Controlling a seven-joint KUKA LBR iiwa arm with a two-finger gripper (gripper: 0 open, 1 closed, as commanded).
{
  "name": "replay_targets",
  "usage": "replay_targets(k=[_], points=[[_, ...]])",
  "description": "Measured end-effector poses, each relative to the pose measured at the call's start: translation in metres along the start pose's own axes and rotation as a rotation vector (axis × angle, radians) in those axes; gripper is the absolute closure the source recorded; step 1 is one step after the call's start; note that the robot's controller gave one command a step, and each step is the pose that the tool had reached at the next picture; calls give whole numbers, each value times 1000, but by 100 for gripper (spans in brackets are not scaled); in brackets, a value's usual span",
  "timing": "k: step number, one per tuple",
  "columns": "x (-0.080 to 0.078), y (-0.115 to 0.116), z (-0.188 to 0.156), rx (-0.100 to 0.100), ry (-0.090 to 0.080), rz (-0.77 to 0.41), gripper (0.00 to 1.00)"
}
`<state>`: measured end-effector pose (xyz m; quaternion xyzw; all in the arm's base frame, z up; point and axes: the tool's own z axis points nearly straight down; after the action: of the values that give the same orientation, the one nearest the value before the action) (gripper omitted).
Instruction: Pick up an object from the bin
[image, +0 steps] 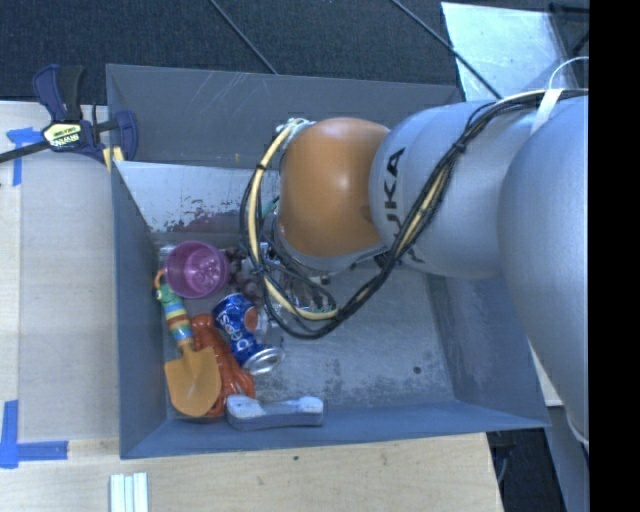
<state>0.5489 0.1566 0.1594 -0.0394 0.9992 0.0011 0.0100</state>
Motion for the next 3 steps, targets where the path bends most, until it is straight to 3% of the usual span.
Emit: replay_targets(k=[1, 2, 3], points=[[39, -18, 7, 5, 17, -101, 0], [4, 9, 37, 0, 2, 19, 0], [49, -3, -47, 4, 4, -60, 0]])
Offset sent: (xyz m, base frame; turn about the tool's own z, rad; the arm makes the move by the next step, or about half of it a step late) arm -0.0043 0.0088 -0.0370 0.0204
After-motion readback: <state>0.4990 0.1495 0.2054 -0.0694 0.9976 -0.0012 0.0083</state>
